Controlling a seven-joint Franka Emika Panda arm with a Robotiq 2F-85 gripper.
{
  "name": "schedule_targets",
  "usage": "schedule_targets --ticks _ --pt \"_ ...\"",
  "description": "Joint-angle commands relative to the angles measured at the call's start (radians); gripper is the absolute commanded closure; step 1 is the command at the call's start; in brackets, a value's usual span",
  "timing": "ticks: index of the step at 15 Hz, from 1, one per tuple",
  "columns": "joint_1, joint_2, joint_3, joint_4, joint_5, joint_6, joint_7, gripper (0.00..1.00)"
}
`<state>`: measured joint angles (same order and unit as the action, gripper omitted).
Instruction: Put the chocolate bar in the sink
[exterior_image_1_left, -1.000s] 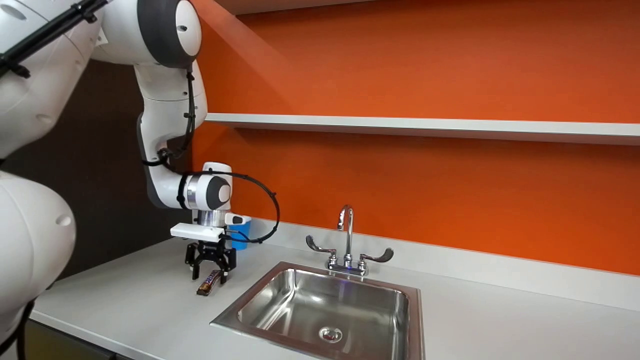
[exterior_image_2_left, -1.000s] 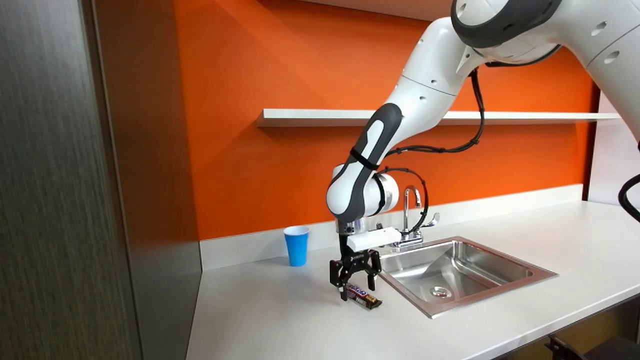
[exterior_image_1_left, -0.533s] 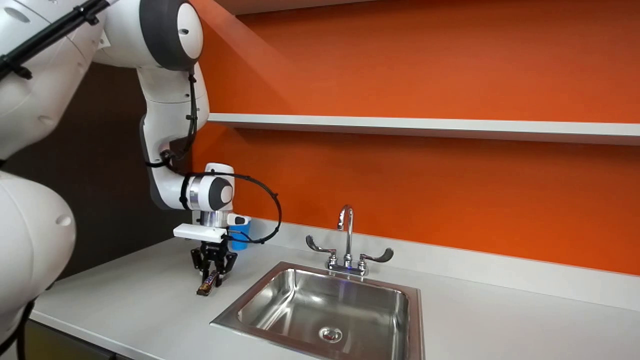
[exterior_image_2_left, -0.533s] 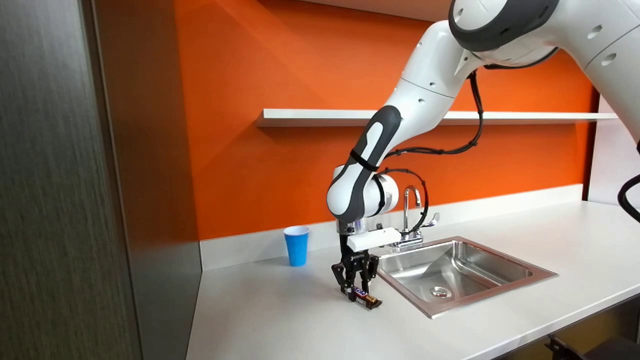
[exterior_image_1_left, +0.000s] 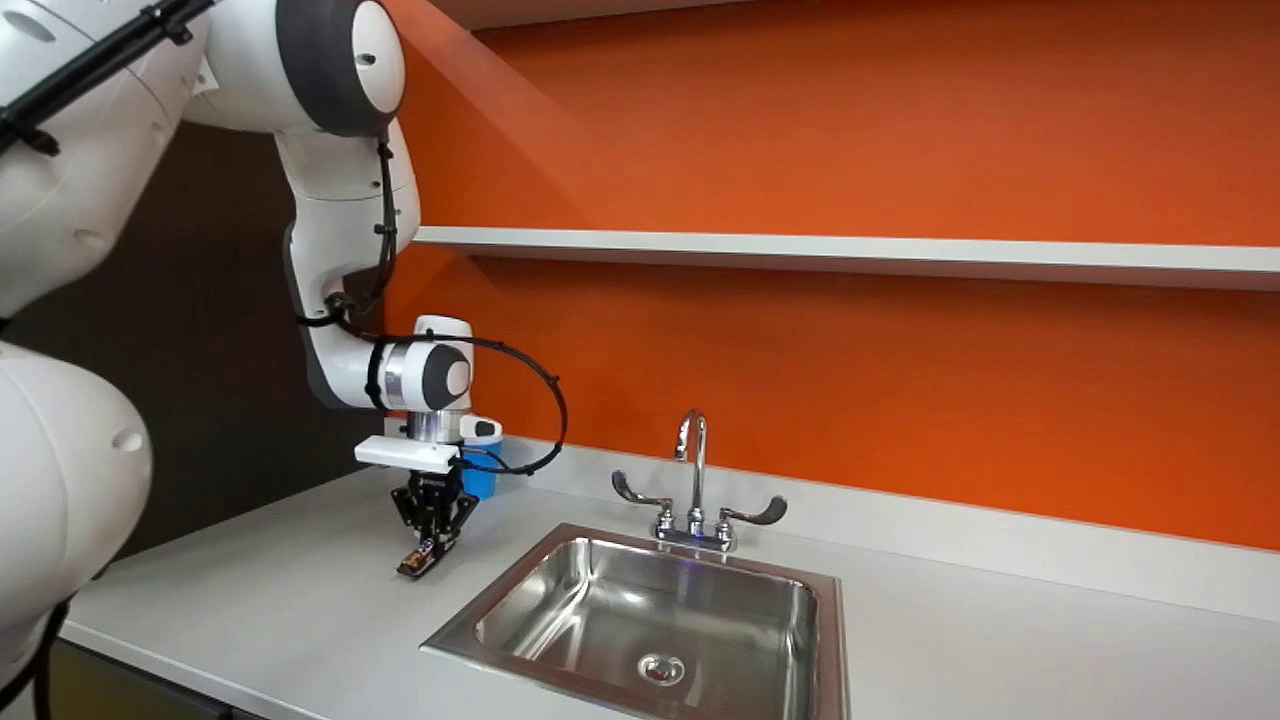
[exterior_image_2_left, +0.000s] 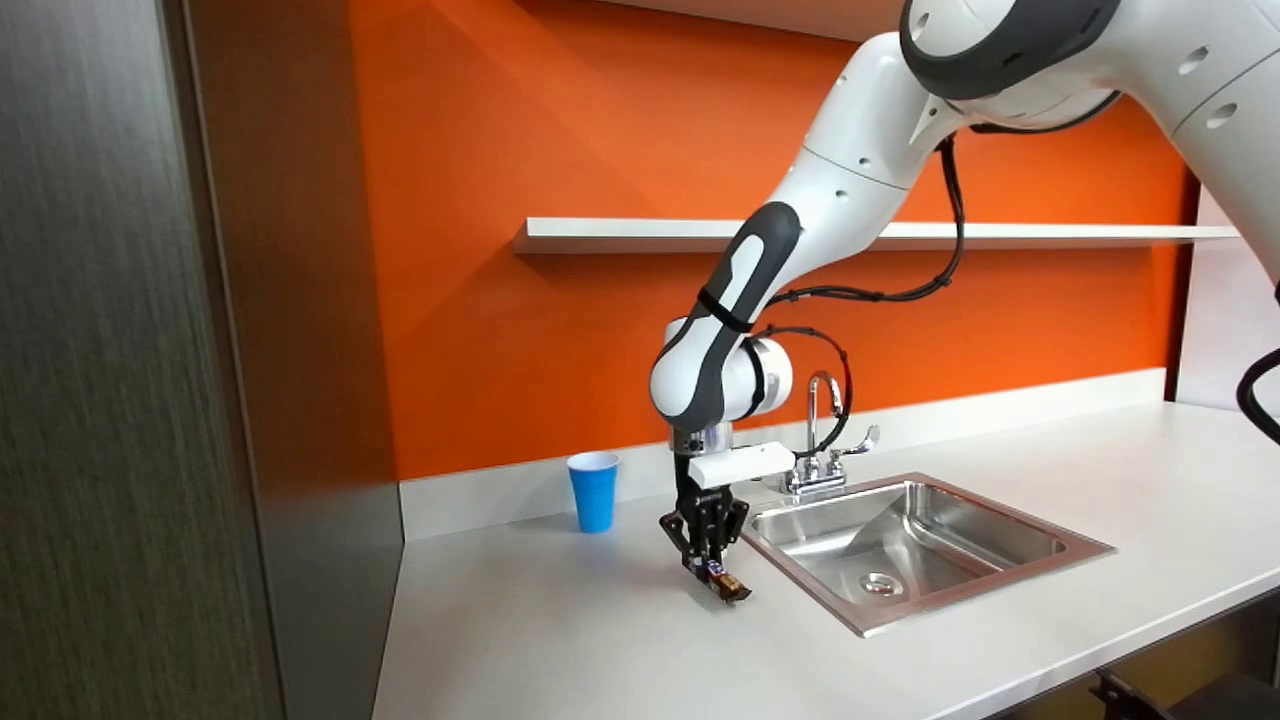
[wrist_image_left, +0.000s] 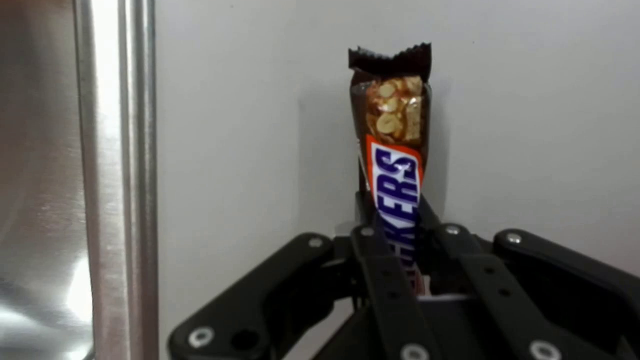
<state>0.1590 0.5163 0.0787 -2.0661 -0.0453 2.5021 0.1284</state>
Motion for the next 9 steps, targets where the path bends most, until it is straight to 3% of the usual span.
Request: schedule_targets --ticks 1,9 --pt "0.016 -0.073 -0.018 0.001 -0.009 -0.050 0.029 0.95" --pt "-0.020 -0.147 -0.062 0.028 0.002 -0.114 0.067 0.95"
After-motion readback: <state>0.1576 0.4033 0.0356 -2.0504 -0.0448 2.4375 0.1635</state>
